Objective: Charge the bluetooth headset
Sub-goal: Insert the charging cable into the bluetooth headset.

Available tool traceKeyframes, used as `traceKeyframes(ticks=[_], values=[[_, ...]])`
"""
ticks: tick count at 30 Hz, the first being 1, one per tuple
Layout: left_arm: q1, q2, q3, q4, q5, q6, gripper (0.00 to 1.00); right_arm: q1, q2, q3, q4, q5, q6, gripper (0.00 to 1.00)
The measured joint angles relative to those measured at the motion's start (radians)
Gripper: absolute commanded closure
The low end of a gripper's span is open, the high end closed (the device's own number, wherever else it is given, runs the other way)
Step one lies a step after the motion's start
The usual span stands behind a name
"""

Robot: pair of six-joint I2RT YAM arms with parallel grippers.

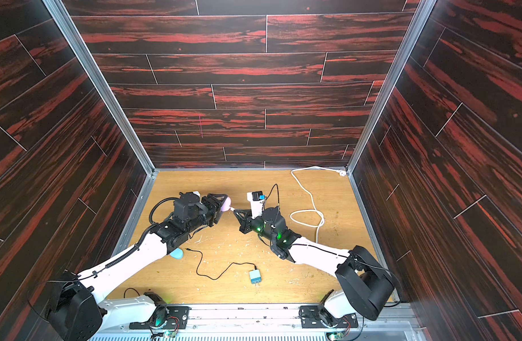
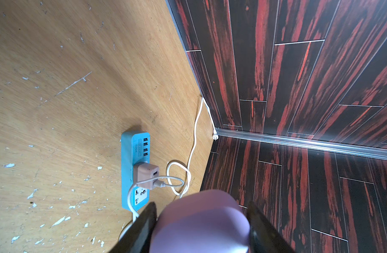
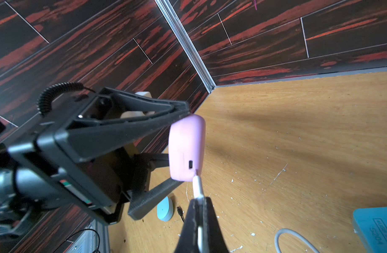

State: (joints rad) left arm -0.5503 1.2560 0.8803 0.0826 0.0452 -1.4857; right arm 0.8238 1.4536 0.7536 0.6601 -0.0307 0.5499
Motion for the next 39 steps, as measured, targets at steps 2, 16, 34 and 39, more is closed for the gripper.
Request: traceKeyframes(ticks=[2,16,34,39], values=[[0.000,0.000,-0.001,0.000,0.000,0.000,0.67,0.002,-0.008,-0.001,0.004,0.003,0.000,0.96],[-0.005,0.001,-0.011,0.016,0.008,0.000,0.67,0.003,-0.013,-0.001,0.010,0.019,-0.004,0.96],[-0.006,0.007,-0.011,0.026,0.011,0.000,0.67,0.003,0.000,0.010,-0.006,0.032,-0.027,0.96],[-0.006,0.024,-0.007,0.043,0.009,0.000,0.70,0.003,0.000,0.039,-0.049,0.043,-0.041,0.96]])
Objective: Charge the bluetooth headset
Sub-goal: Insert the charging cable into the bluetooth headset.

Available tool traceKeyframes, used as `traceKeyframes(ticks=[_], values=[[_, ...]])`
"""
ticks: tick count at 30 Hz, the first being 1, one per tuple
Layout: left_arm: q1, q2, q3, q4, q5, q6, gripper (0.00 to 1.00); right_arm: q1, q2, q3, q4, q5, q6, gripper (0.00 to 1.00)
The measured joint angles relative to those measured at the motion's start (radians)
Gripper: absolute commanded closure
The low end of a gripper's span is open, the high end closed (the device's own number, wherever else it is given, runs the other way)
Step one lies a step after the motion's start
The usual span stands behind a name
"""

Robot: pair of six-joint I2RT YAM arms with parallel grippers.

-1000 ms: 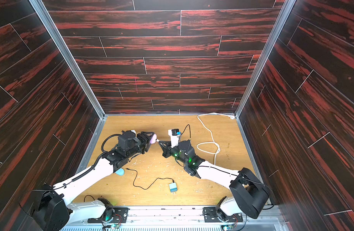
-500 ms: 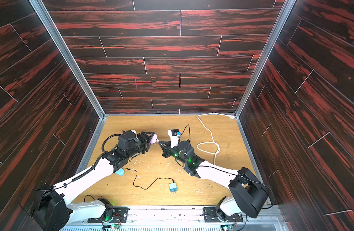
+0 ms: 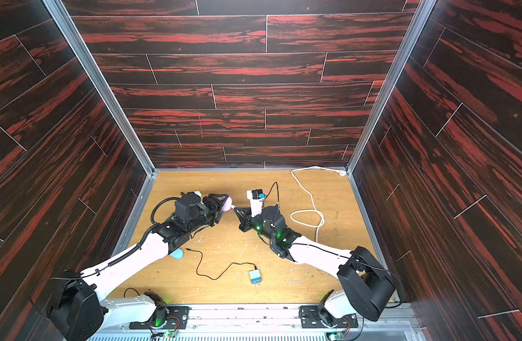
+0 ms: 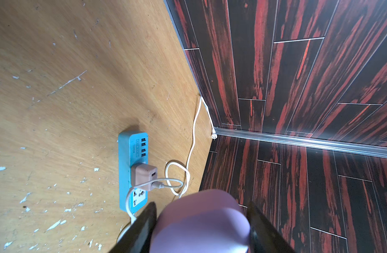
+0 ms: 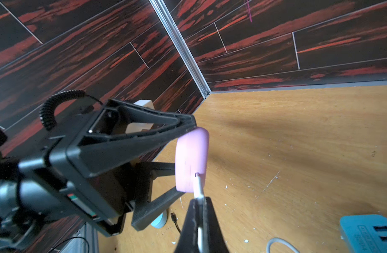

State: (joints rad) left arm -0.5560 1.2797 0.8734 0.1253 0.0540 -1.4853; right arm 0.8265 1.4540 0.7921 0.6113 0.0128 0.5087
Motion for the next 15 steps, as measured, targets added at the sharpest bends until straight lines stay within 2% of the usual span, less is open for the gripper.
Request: traceKeyframes(ticks=[9,15], values=[[-0.005,0.031,0.011,0.010,-0.016,0.003,0.87,-0.003,0.025,0.035,-0.043,0.010,-0.005,0.96],[-0.005,0.034,0.011,0.011,-0.026,0.004,0.91,-0.004,0.040,0.041,-0.040,0.007,-0.004,0.96]])
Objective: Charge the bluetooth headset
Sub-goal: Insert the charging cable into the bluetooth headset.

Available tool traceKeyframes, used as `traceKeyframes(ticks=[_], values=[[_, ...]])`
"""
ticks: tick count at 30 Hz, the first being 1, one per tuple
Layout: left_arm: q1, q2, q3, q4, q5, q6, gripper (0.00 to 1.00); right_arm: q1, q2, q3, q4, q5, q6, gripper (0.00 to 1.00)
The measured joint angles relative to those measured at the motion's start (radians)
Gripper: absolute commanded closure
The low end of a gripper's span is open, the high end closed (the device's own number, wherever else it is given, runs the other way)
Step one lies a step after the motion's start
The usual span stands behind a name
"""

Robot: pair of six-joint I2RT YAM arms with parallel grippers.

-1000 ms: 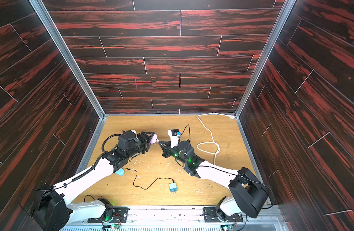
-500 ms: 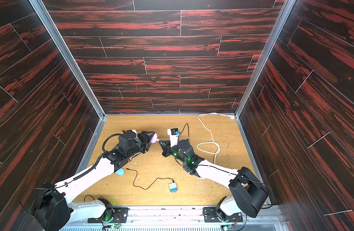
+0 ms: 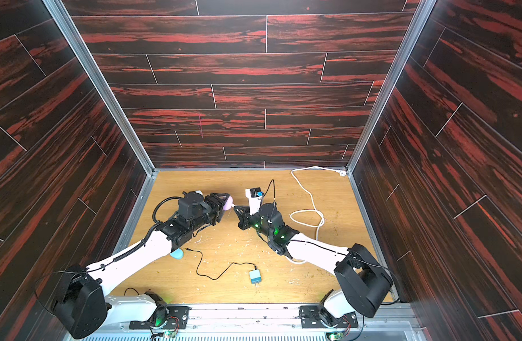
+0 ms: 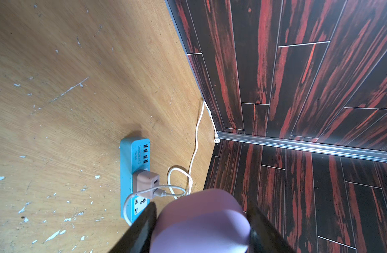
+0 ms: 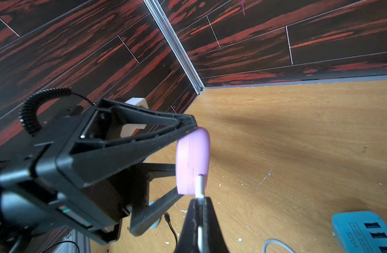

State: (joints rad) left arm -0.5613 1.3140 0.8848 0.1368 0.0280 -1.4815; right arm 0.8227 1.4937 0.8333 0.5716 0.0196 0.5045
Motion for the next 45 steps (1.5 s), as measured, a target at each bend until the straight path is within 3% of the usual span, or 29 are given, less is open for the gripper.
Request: traceKeyframes(ticks=[21,45], values=[[0.000,0.000,0.000,0.021,-0.039,0.026,1.00,-0.005,0.039,0.032,0.019,-0.004,0.000,0.96],[-0.002,0.000,0.011,0.023,-0.042,0.046,1.00,-0.010,0.035,0.041,0.012,0.000,-0.008,0.95]])
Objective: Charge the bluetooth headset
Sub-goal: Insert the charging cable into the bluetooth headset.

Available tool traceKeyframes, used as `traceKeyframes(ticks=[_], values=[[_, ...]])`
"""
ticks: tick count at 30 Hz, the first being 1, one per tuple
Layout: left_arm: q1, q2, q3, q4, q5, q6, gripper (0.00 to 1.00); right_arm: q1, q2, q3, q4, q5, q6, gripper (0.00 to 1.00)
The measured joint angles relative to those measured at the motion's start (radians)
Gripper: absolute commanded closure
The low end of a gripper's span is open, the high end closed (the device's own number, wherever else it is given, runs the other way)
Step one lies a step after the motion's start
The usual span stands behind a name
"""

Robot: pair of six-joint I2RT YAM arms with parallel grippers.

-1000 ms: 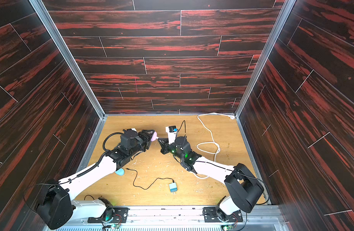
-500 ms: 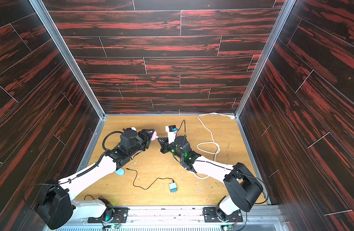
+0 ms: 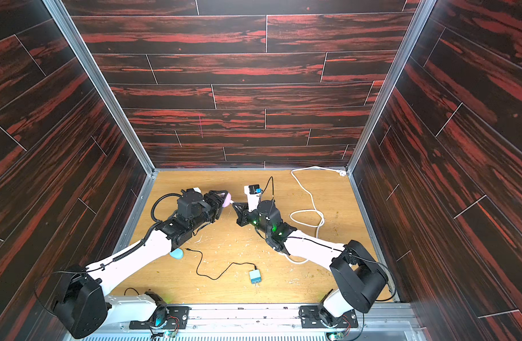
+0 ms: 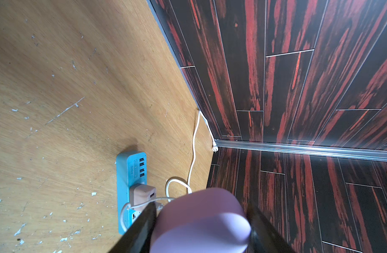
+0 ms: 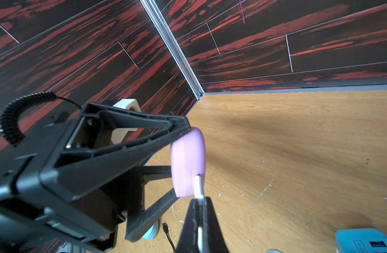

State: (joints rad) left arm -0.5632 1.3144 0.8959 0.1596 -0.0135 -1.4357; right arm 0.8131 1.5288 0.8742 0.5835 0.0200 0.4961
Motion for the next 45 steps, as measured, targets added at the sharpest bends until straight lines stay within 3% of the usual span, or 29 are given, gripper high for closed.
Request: traceKeyframes(ticks=[11,20,24,30,45], values=[[-0.002,-0.002,0.011,-0.013,0.000,0.020,1.00,-0.002,-0.008,0.000,-0.010,0.003,-0.009,0.89],[-0.031,-0.065,0.009,-0.064,0.036,0.040,0.99,0.012,-0.066,-0.023,-0.034,-0.003,-0.018,0.77],[-0.021,-0.087,0.000,-0.087,0.056,0.045,0.98,0.014,-0.108,-0.054,-0.052,0.001,-0.020,0.67],[0.026,-0.109,-0.009,-0.155,0.056,0.088,0.97,0.016,-0.177,-0.092,-0.114,0.026,-0.029,0.57],[0.183,-0.078,-0.010,-0.381,-0.032,0.277,0.93,0.016,-0.325,-0.169,-0.288,0.065,-0.044,0.50]])
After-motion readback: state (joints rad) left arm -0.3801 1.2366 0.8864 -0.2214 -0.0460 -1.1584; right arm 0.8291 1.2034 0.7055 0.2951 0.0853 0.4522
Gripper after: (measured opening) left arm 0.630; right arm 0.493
